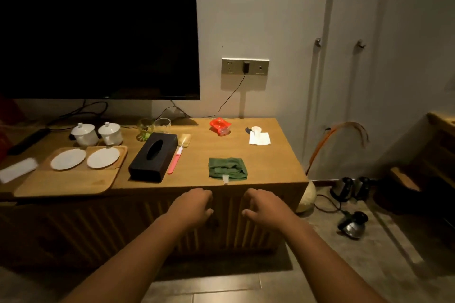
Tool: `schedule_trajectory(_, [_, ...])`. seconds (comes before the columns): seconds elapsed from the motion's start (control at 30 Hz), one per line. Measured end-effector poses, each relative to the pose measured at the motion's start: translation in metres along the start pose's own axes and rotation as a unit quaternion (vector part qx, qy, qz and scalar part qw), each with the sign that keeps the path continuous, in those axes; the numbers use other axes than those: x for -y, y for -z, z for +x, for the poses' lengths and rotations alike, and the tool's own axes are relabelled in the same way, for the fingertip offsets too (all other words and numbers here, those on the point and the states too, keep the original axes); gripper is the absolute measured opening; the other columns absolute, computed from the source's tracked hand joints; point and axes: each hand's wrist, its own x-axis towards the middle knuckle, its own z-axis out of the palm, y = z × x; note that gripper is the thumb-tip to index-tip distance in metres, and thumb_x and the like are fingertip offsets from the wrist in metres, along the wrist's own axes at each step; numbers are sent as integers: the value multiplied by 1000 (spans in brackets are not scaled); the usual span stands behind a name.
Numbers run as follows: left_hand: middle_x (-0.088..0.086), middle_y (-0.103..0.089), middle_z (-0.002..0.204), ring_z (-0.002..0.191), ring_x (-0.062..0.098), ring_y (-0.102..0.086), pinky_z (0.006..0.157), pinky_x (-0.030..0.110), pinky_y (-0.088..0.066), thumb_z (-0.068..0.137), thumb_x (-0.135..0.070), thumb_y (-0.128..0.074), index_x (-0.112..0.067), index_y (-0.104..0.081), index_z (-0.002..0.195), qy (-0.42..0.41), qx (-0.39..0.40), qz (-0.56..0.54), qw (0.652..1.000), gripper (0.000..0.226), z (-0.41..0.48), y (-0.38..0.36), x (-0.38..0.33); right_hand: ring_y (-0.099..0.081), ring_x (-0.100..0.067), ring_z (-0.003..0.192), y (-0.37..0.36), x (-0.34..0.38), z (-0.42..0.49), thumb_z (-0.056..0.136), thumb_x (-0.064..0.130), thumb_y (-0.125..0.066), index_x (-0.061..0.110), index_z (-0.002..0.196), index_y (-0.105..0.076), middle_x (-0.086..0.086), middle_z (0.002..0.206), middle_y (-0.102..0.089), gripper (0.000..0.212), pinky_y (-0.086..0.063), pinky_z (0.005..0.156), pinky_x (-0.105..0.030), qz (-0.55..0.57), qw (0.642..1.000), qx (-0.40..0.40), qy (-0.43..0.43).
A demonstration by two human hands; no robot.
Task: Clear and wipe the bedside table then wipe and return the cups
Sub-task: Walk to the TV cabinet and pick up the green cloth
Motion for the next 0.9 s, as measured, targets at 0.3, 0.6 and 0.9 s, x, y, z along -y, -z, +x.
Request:
schedule_trajectory(0.3, [1, -62, 118, 106, 19, -59, 89, 37, -52, 90, -39, -57, -21, -57, 120, -6, 10, -31, 999, 36, 199, 11, 30, -56, -25, 117, 20, -43, 200, 91, 38, -60, 19, 132, -49, -7, 128, -53, 47, -48, 98, -37, 17, 999, 28, -25])
schedule_trajectory(0.6, [6, -56, 127, 116, 24, -55, 97, 36, -46, 91, -33, -58, -16, -51, 130, -9, 86, -78, 993, 43, 371, -13, 76, -45, -26, 130, -10, -70, 359, 90, 22, -62, 18, 141, -43, -4, 148, -40, 54, -41, 110, -38, 64, 994, 8, -86])
schedule_trajectory(0.9, [5, -49, 124, 119, 28, -44, 95, 41, -38, 86, -33, -60, -20, -47, 124, -60, 210, 81, 972, 42, 409, -71, 76, -45, -33, 117, -75, -73, 366, 83, 21, -60, 17, 135, -41, -11, 129, -46, 56, -42, 86, -41, -46, 987, 73, -138])
